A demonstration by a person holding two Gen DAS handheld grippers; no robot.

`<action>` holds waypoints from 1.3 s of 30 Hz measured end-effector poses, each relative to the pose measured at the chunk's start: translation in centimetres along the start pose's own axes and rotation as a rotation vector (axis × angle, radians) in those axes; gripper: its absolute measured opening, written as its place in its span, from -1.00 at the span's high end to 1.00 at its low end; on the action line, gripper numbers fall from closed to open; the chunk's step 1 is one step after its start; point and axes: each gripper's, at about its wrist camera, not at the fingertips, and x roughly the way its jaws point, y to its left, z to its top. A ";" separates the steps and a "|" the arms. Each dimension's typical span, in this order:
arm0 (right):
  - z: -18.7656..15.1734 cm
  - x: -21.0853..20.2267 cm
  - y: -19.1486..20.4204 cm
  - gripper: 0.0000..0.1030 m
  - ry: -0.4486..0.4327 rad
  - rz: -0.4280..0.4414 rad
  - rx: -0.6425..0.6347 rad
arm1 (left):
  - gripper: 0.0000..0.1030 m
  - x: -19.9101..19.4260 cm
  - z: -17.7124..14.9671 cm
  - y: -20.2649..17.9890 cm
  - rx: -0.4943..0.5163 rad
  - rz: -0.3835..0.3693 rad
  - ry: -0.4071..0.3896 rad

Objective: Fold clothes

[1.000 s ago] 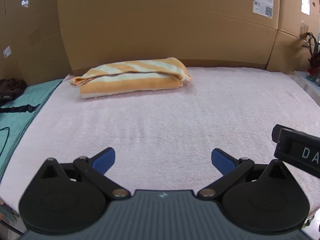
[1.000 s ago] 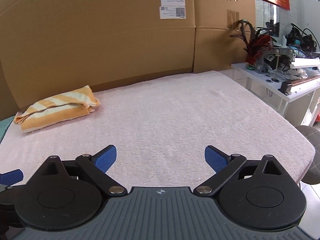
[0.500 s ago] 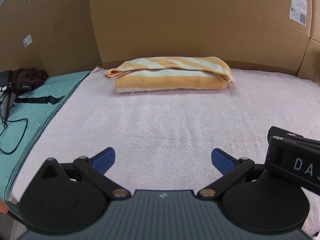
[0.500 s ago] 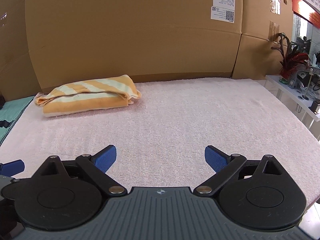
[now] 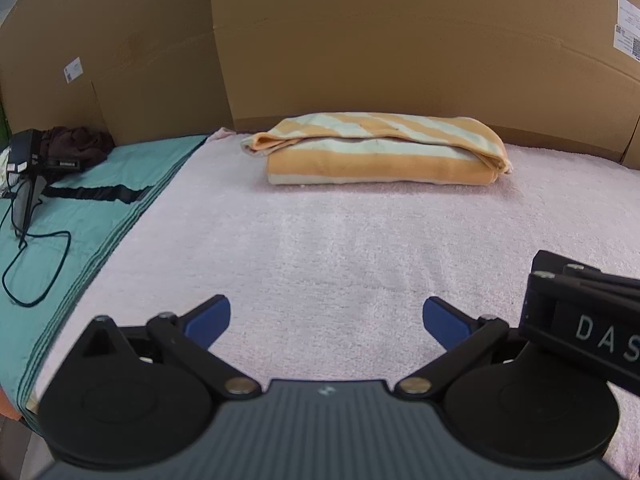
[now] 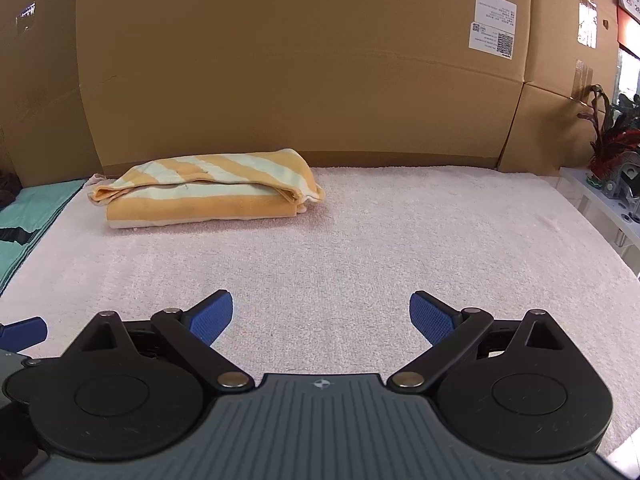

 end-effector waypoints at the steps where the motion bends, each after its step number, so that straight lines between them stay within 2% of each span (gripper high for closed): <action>1: 0.1 0.1 0.2 -0.89 0.000 0.004 -0.004 | -0.99 0.1 0.1 0.2 -0.004 0.000 0.002; 11: 0.8 0.4 1.8 -0.90 -0.020 0.037 -0.028 | -0.99 -0.4 0.5 2.1 -0.032 0.011 -0.043; 21: 1.0 0.1 2.7 -0.90 -0.034 0.049 -0.048 | -0.99 -0.8 0.6 3.5 -0.069 -0.032 -0.035; 27: 0.8 -0.1 3.0 -0.90 -0.033 0.048 -0.050 | -0.99 -1.1 0.4 3.5 -0.042 -0.018 -0.051; 39: 0.7 -0.3 3.1 -0.90 -0.035 0.047 -0.052 | -0.99 -1.4 0.2 3.4 -0.035 -0.049 -0.060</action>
